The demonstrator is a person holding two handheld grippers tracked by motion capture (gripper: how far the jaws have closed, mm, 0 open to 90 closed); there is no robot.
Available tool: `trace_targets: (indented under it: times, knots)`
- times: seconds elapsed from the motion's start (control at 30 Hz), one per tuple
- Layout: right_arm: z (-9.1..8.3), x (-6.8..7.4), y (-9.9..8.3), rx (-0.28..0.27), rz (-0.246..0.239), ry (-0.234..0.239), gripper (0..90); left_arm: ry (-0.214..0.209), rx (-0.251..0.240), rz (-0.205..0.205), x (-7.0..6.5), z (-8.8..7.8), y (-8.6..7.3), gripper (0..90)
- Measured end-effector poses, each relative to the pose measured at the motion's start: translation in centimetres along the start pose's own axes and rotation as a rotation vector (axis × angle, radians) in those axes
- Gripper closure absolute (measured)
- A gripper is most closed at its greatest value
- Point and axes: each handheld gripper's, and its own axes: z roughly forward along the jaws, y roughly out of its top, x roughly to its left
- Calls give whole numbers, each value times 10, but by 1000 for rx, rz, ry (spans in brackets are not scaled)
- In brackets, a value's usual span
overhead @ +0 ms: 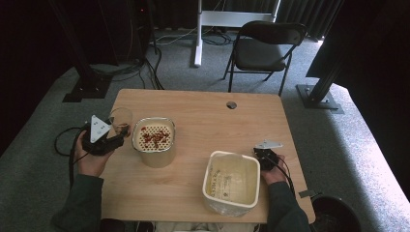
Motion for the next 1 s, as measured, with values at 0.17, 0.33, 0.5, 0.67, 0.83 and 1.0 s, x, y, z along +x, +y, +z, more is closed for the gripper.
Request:
trace_targets:
  times: [0.17, 0.33, 0.5, 0.67, 0.83, 1.0]
  knots:
    - [0, 0, 0, 0, 2, -2, 338, 3, 1, 14, 1, 2, 2, 411]
    - [0, 0, 0, -1, 2, -2, 338, 13, 0, 38, -1, 4, 3, 411]
    - [0, 0, 0, -1, 2, -3, 338, 21, 7, 73, -4, 6, 5, 411]
    - [0, 0, 0, -1, 4, -5, 338, 22, 10, 86, -5, 9, 7, 411]
    - [0, 0, 0, -1, 4, -5, 338, 26, 17, 105, -5, 11, 8, 411]
    - [0, 0, 0, 0, 5, -6, 338, 39, 24, 143, -8, 12, 9, 411]
